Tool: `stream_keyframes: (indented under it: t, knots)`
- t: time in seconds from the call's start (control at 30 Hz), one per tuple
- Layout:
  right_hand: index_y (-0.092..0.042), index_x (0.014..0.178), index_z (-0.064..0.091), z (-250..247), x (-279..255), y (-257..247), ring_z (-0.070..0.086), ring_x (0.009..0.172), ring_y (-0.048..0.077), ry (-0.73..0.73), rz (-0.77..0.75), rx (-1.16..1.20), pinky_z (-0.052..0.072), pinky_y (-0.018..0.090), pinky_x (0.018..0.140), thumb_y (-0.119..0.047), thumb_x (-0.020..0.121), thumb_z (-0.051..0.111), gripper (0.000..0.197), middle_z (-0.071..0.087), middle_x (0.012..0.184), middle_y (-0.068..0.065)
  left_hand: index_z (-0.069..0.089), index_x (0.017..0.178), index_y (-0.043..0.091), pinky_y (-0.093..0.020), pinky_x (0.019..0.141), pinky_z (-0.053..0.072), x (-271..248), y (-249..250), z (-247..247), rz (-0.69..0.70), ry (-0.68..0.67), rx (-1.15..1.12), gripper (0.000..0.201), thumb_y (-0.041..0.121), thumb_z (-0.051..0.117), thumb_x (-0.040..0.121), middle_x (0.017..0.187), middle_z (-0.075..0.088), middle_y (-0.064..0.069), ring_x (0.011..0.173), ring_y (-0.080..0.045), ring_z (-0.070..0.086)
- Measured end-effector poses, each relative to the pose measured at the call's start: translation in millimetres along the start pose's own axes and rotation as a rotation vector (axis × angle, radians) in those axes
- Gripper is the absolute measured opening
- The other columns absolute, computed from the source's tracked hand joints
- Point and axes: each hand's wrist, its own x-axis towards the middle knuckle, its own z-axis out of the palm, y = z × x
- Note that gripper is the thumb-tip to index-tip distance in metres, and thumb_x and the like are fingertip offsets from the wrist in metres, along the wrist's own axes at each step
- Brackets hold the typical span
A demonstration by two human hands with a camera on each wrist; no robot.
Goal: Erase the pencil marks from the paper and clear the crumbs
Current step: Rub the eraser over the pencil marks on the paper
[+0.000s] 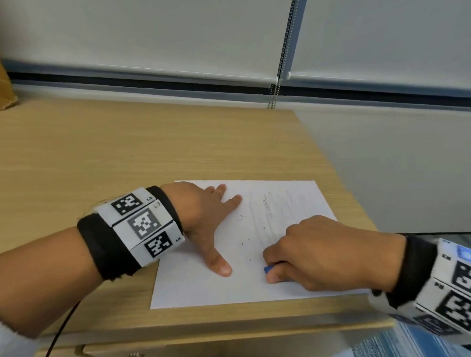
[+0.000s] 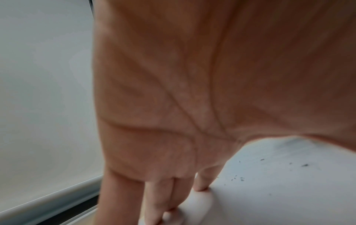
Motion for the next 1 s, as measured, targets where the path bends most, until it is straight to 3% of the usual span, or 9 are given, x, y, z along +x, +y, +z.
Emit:
stream_keyframes:
  t: [0.13, 0.27, 0.33, 0.4, 0.57, 0.77, 0.93, 1.0]
  knots:
    - [-0.022, 0.076, 0.050, -12.1, 18.5, 8.4, 0.043, 0.061, 0.014, 0.017, 0.039, 0.008, 0.036, 0.033, 0.062, -0.049, 0.097, 0.040, 0.036, 0.045, 0.063, -0.009, -0.029, 0.146, 0.030, -0.048, 0.117, 0.018, 1.3, -1.2, 0.7, 0.002, 0.007, -0.005, 0.141, 0.078, 0.069, 0.057, 0.157, -0.029, -0.001, 0.149, -0.019, -0.008]
    - [-0.020, 0.075, 0.053, -25.5, 64.1, 39.9, 0.054, 0.075, 0.023, 0.048, 0.177, -0.009, 0.037, 0.032, 0.063, -0.047, 0.097, 0.041, 0.037, 0.055, 0.077, -0.001, -0.028, 0.147, 0.029, -0.048, 0.117, 0.020, -1.8, -0.1, 0.6, 0.012, 0.014, 0.001, 0.138, 0.077, 0.069, 0.060, 0.158, -0.028, -0.002, 0.149, -0.019, -0.008]
    - [-0.015, 0.078, 0.056, -32.3, 85.7, 59.1, 0.056, 0.076, 0.024, 0.083, 0.237, 0.013, 0.038, 0.031, 0.062, -0.045, 0.098, 0.041, 0.038, 0.055, 0.075, 0.000, -0.028, 0.147, 0.029, -0.048, 0.117, 0.020, -3.0, 0.2, 0.2, 0.008, 0.008, 0.002, 0.137, 0.076, 0.069, 0.061, 0.158, -0.028, -0.001, 0.149, -0.018, -0.009]
    - [-0.016, 0.071, 0.051, -33.9, 96.1, 71.7, 0.054, 0.074, 0.023, 0.118, 0.265, 0.063, 0.037, 0.030, 0.059, -0.043, 0.098, 0.041, 0.040, 0.053, 0.071, -0.002, -0.029, 0.147, 0.029, -0.048, 0.117, 0.020, -3.7, 0.4, -0.5, 0.011, 0.008, 0.003, 0.137, 0.076, 0.069, 0.062, 0.157, -0.029, -0.001, 0.149, -0.017, -0.010]
    - [-0.022, 0.067, 0.047, -20.0, 78.6, 64.1, 0.049, 0.062, 0.017, 0.056, 0.121, 0.069, 0.035, 0.031, 0.056, -0.044, 0.098, 0.042, 0.039, 0.052, 0.066, -0.004, -0.031, 0.145, 0.028, -0.046, 0.117, 0.019, -1.0, -0.1, -0.9, 0.022, -0.002, -0.024, 0.139, 0.074, 0.070, 0.062, 0.156, -0.031, -0.002, 0.148, -0.019, -0.011]
    - [-0.021, 0.066, 0.044, -33.9, 99.8, 76.2, 0.053, 0.075, 0.023, 0.139, 0.252, 0.059, 0.037, 0.031, 0.063, -0.044, 0.099, 0.039, 0.040, 0.051, 0.072, -0.002, -0.031, 0.145, 0.026, -0.047, 0.117, 0.019, -1.2, 2.0, -4.7, 0.014, -0.018, -0.008, 0.138, 0.073, 0.070, 0.063, 0.155, -0.032, -0.005, 0.148, -0.022, -0.011]
    - [-0.019, 0.075, 0.048, -23.9, 88.4, 64.5, 0.047, 0.063, 0.017, 0.072, 0.145, -0.003, 0.032, 0.031, 0.053, -0.042, 0.099, 0.039, 0.034, 0.048, 0.068, -0.004, -0.029, 0.147, 0.026, -0.047, 0.116, 0.023, -1.4, 2.5, -2.8, 0.024, 0.009, -0.015, 0.140, 0.073, 0.071, 0.062, 0.157, -0.029, -0.006, 0.149, -0.023, -0.008]
    - [-0.020, 0.072, 0.048, -29.9, 89.2, 63.5, 0.046, 0.061, 0.015, 0.071, 0.152, -0.022, 0.030, 0.030, 0.052, -0.045, 0.098, 0.040, 0.037, 0.049, 0.067, -0.004, -0.029, 0.148, 0.026, -0.047, 0.116, 0.023, -2.4, 0.9, -3.2, 0.021, 0.008, -0.013, 0.140, 0.073, 0.071, 0.062, 0.157, -0.029, -0.005, 0.149, -0.023, -0.007]
